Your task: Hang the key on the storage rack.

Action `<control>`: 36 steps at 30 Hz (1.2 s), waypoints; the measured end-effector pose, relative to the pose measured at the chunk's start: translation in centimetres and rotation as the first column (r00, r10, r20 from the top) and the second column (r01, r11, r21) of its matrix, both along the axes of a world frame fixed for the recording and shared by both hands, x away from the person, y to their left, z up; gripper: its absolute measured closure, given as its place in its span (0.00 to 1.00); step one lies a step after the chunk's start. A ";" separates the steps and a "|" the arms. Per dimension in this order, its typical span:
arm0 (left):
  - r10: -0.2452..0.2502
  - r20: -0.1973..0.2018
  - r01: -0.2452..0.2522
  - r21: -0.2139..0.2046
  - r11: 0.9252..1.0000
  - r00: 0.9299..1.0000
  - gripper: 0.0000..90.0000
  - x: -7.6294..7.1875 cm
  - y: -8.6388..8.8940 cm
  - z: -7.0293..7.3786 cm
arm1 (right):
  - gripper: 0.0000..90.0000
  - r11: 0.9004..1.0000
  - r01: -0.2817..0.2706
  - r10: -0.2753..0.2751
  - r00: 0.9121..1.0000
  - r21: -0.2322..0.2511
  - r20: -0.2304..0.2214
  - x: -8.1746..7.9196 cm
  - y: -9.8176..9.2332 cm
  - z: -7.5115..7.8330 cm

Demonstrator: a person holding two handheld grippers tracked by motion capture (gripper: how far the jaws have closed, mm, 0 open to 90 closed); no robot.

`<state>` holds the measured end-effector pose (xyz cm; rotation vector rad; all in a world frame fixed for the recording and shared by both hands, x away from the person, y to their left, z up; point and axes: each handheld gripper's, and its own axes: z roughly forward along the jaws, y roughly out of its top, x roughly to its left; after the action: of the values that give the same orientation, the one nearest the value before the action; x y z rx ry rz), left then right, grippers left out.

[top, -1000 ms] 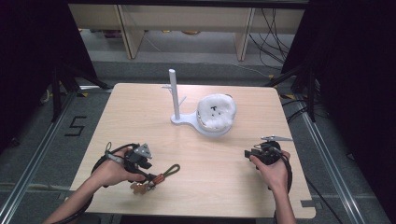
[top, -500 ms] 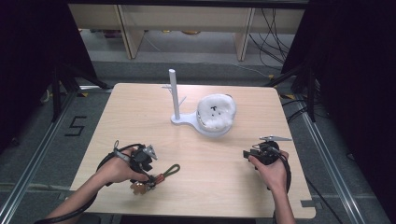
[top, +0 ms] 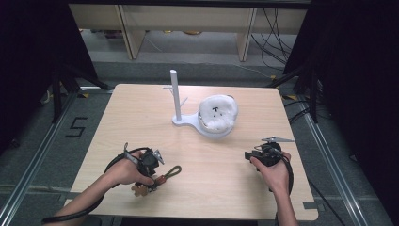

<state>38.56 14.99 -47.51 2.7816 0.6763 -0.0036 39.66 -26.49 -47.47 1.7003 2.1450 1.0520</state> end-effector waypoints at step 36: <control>0.004 0.037 -0.006 0.050 0.999 0.999 0.73 -0.1 -1.3 -0.5 | 0.67 1.000 -0.023 0.023 0.999 0.003 0.024 0.1 -0.3 -0.3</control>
<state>38.44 13.69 -48.04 2.8206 0.6841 0.0659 39.75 -26.76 -47.73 1.6599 2.1540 1.0776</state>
